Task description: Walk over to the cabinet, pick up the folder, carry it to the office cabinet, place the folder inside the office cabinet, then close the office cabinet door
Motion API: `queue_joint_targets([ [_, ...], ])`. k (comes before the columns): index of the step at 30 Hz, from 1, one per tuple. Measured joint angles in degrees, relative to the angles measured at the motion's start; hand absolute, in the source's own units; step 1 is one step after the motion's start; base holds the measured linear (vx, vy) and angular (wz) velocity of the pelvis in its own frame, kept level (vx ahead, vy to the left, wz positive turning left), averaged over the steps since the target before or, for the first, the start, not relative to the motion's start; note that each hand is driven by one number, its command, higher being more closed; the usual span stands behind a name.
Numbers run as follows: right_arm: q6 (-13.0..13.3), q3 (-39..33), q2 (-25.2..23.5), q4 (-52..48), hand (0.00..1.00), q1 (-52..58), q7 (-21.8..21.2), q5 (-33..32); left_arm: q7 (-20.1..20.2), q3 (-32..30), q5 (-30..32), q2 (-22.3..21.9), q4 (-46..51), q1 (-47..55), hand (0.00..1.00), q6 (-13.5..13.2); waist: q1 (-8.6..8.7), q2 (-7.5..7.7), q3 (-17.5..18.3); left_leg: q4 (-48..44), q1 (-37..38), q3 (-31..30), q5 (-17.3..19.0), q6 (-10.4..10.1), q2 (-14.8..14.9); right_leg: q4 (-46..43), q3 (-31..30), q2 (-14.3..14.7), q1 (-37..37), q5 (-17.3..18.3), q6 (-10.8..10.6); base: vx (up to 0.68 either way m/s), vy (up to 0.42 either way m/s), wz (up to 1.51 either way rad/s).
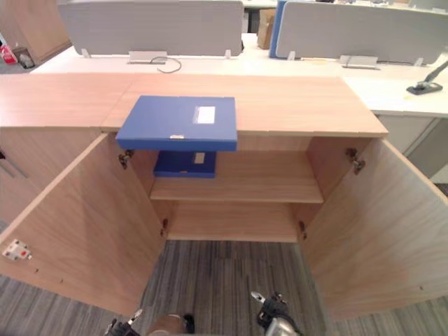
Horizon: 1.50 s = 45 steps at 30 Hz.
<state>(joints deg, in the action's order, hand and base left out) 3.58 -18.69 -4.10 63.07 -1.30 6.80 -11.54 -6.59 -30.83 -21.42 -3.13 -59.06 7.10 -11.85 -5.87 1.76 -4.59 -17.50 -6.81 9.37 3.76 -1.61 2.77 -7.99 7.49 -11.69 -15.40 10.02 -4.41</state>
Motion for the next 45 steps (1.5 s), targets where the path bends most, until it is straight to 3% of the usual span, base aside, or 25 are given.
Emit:
queue_joint_targets([
  [4, -0.1, -0.6, 1.1, 1.8, 0.00, 2.3, -0.1, 1.6, 0.0, 0.6, 0.1, 0.5, -2.0, 0.1, 0.00, 0.0, 0.34, -0.47, 1.6, 9.8, 3.7, 0.1, -4.5, 0.2, -2.1, 2.0, -0.1, -0.8, 0.4, -2.9, -1.0, 0.05, 0.001, -0.04],
  [8, -0.9, -4.0, 4.2, 2.4, 0.00, 4.0, -0.4, 2.9, 0.0, 1.9, 0.2, 0.0, -2.3, 1.1, 0.00, 0.0, 0.75, -1.95, 2.3, 13.6, 6.9, -0.6, -4.4, 1.2, -4.6, -3.3, -0.5, -3.4, 1.7, -3.1, -1.3, 0.08, 0.105, -0.03],
  [10, -1.3, -4.3, 5.8, 1.4, 0.00, 4.4, -0.5, 4.0, 0.1, 1.8, 0.3, -1.1, -3.1, 2.3, 0.00, 0.2, 0.72, -4.30, 2.3, 16.5, 10.3, -0.5, -3.7, 2.0, -5.8, -18.4, -3.1, -5.3, 8.9, -2.7, -1.3, 0.12, 0.212, -0.39],
  [12, -1.3, -4.1, 5.7, -0.4, 0.00, 4.5, -0.6, 4.2, 0.0, 1.5, 0.3, -1.1, -3.3, 2.8, 0.00, 0.0, 2.11, -3.91, 2.1, 17.3, 12.4, 0.7, -3.8, 2.4, -7.9, -31.5, -3.2, -9.4, 14.6, -3.0, -0.5, 0.11, 0.211, -0.18],
  [14, -1.2, -1.7, 5.8, -1.3, 0.00, 4.2, -0.5, 4.2, 0.0, 1.6, 0.4, -1.2, -3.0, 2.9, 0.00, 0.0, 2.29, -3.88, 1.9, 17.4, 13.9, 1.6, -3.3, 3.4, -8.0, -35.9, -2.6, -10.0, 17.7, -0.3, -1.0, 0.08, 0.106, -0.24],
  [16, -1.1, -1.2, 5.6, -1.5, 0.00, 3.8, -0.5, 4.2, 0.0, 1.7, 0.4, -1.2, -2.5, 2.7, 0.00, 0.0, 2.60, -3.68, 1.8, 17.2, 14.6, 1.3, -2.1, 4.0, -7.1, -34.4, -0.8, -8.3, 19.2, 2.9, -1.1, 0.08, 0.005, -0.08],
  [17, -1.1, -1.2, 5.6, -1.3, 0.00, 3.3, -0.5, 4.1, 0.0, 1.8, 0.4, -1.2, -2.4, 2.5, 0.00, 0.0, 2.77, -4.20, 1.0, 16.9, 15.2, 0.9, -1.6, 3.6, -5.5, -31.1, 0.9, -5.5, 19.6, 4.7, -1.0, 0.08, -0.118, 0.14],
  [18, -1.0, -0.9, 5.4, -0.9, 0.00, 3.4, -0.5, 3.7, 0.0, 1.7, 0.4, -1.1, -2.3, 2.6, 0.00, 0.0, 2.98, -3.97, 0.9, 16.3, 15.1, 0.3, -1.0, 2.7, -3.7, -24.5, 2.0, -1.8, 19.2, 4.7, -1.0, 0.06, -0.146, 0.20],
  [19, -0.9, -0.5, 5.2, -0.5, 0.00, 3.4, -0.5, 3.7, 0.1, 1.6, 0.4, -0.8, -2.3, 2.8, 0.00, -0.1, 3.11, -3.53, 0.9, 15.9, 15.1, -0.3, -0.7, 2.1, -3.4, -19.9, 2.0, -0.3, 18.2, 3.5, 0.4, 0.04, -0.148, 0.37],
  [20, -0.8, -0.4, 4.7, 0.3, 0.00, 3.6, -0.5, 3.7, 0.1, 1.3, 0.7, 0.2, -2.2, 2.9, 0.00, -0.3, 3.41, -1.55, 0.5, 15.4, 15.2, -1.7, -0.3, 1.5, -3.8, -15.1, 2.7, 0.1, 17.6, 1.7, 1.6, 0.12, -0.250, 0.67],
  [25, -0.8, -1.5, 5.1, 1.2, 0.00, 5.5, -0.3, 3.8, 0.0, -2.3, 0.8, -1.5, -1.8, 2.6, 0.00, 0.3, 3.04, -2.29, 1.4, 12.0, 13.5, -4.7, 1.3, -2.6, 1.5, -9.0, 8.0, 5.5, 13.5, 2.1, 2.8, 0.13, -0.251, 0.28],
  [28, -0.8, -1.6, 4.8, 1.2, 0.00, 5.5, -0.3, 3.7, 0.0, -2.1, 0.5, -1.5, -1.2, 2.4, 0.00, 0.3, 3.06, -2.03, 1.0, 1.3, 8.9, -5.1, 5.1, -4.6, 4.0, -5.5, 10.3, 7.4, 10.1, 1.8, 3.2, 0.14, -0.156, 0.30],
  [32, -0.7, -1.3, 4.2, -0.2, 0.00, 5.3, -0.2, 3.7, 0.0, -1.9, 0.1, -1.5, 0.0, 2.0, 0.00, 0.3, 2.18, -1.75, 0.2, -19.2, 0.8, 0.2, 6.3, -4.6, 6.9, -2.7, 11.2, 7.5, 5.1, 1.7, 3.5, 0.11, -0.026, 0.11],
  [33, -0.7, -1.3, 4.1, -0.4, 0.00, 4.9, 0.1, 3.7, 0.0, -1.6, 0.0, -1.4, 0.1, 2.0, 0.00, 0.2, 1.92, -1.89, 0.0, -21.5, 0.0, 2.1, 7.6, -3.1, 7.8, -2.2, 11.0, 7.4, 4.3, 1.7, 3.5, 0.09, 0.054, -0.15],
  [35, -0.7, -1.5, 3.9, -0.3, 0.00, 3.8, 0.2, 3.7, 0.1, -0.6, 0.1, -0.9, 0.4, 1.9, 0.00, 0.1, 1.80, -2.02, -0.3, -18.4, -0.9, 3.0, 8.6, -2.6, 7.9, -2.2, 10.4, 6.9, 4.2, 1.7, 3.5, 0.10, 0.104, -0.17],
  [36, -0.7, -1.5, 3.9, -0.5, 0.00, 2.9, 0.2, 3.6, 0.1, 0.2, 0.1, -0.8, 0.4, 1.8, 0.00, 0.1, 1.78, -2.39, -0.8, -12.1, -0.8, 3.0, 6.2, -1.4, 7.8, -2.6, 9.8, 6.6, 4.6, 1.8, 3.2, 0.10, 0.149, -0.17],
  [37, -0.7, -1.5, 3.9, -0.6, 0.00, 2.6, 0.2, 3.6, 0.1, 0.6, 0.1, -1.0, 0.3, 1.6, 0.00, 0.1, 1.69, -2.76, -1.1, -9.5, -0.3, 2.6, 5.4, -1.9, 7.6, -2.7, 9.5, 6.6, 4.7, 1.9, 2.6, 0.18, 0.263, -0.15],
  [40, -0.6, -1.3, 2.6, -0.4, 0.00, 1.9, 0.1, 3.5, 0.5, 3.3, -1.2, 0.8, 0.3, 0.6, 0.00, -0.1, 1.41, -1.24, -2.1, -3.2, 2.2, 2.7, 4.5, -1.1, 3.3, -0.6, 8.7, 4.0, 5.2, 1.4, 1.1, 0.10, 0.220, 0.07],
  [43, -0.6, -1.3, 2.5, -0.3, 0.00, 2.0, 0.1, 3.6, 1.2, 5.2, -5.1, 0.8, 0.0, 0.7, 0.00, 0.1, 1.49, -1.33, -2.7, -0.1, 5.1, 2.9, 3.6, 0.0, 0.6, 1.1, 8.7, 2.0, 3.0, 0.7, 0.4, 0.03, 0.113, 0.06],
  [45, -0.3, -1.4, 2.5, 0.2, 0.00, 2.0, 0.1, 3.5, 2.4, 7.0, -8.9, 1.3, 0.0, 0.3, 0.00, 0.1, 1.52, -1.16, -2.6, 4.7, 7.4, 3.1, 1.1, -0.1, -0.6, 1.8, 8.2, 1.6, 2.7, 0.2, -0.2, 0.00, 0.045, -0.03],
])
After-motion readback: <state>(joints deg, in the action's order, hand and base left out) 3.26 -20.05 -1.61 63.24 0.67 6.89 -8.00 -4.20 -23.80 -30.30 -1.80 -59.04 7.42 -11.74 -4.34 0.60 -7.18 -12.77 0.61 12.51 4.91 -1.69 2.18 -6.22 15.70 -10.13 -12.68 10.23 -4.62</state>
